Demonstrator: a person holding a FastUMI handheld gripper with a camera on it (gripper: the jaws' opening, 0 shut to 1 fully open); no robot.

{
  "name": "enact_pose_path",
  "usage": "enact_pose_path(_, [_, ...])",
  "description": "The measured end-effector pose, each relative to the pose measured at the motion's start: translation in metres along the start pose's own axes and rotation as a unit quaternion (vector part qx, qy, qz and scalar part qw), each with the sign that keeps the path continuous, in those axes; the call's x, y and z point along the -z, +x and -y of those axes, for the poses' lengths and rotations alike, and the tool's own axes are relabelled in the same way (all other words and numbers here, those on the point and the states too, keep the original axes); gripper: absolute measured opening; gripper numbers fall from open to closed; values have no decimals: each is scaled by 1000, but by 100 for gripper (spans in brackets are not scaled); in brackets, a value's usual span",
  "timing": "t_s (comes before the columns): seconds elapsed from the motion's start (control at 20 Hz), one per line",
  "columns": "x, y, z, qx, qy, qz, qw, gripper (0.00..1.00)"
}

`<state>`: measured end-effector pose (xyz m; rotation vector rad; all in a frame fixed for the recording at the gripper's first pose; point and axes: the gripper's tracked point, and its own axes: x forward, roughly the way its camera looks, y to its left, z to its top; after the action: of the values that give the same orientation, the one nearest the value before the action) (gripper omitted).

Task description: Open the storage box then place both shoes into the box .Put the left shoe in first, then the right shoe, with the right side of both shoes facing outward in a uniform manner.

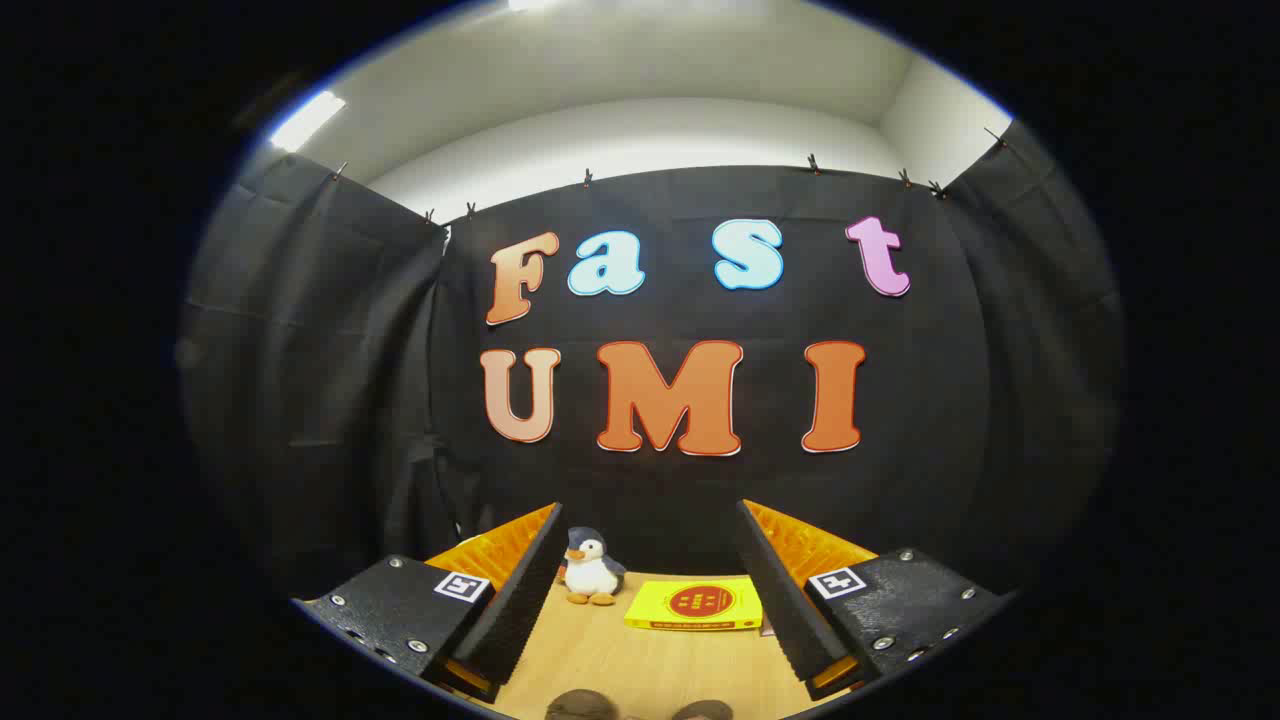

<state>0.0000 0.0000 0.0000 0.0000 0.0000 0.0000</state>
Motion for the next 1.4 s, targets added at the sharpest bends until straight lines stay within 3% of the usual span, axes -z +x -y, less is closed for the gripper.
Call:
enact_pose_path(0.5, [8, -5, 1, 3, 3, -8, 1000, 100])
enact_pose_path(0.85, [13, -10, 18, 29, -1, -13, 999, 100])
enact_pose_path(0.95, [24, -10, 15, 19, 13, -32, 999, 100])
enact_pose_path(1.05, [46, -11, -7, -21, 40, -72, 996, 100])
enact_pose_path(1.25, [115, -20, -61, -109, 95, -187, 972, 98])
enact_pose_path(1.4, [184, -28, -105, -157, 148, -279, 936, 98])
